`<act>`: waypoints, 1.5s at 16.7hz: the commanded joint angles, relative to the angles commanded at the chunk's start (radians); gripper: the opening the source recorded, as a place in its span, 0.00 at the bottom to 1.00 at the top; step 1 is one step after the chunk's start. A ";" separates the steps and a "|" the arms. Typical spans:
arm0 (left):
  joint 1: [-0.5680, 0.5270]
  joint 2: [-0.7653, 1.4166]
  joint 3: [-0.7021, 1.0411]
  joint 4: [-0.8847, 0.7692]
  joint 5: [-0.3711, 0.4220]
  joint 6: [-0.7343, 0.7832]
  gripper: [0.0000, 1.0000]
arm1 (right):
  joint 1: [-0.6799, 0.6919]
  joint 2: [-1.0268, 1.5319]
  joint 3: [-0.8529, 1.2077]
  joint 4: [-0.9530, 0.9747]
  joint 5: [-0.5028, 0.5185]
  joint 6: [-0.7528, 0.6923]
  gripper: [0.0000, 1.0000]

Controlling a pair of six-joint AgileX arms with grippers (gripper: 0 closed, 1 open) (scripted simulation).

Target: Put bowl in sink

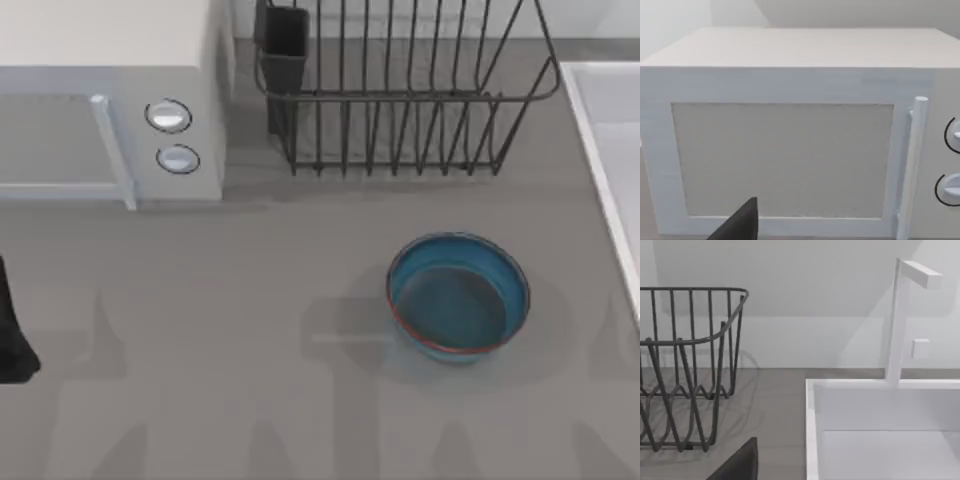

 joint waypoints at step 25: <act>0.000 0.000 0.000 0.000 0.000 0.000 1.00 | 0.359 1.767 1.441 -1.163 0.002 0.372 1.00</act>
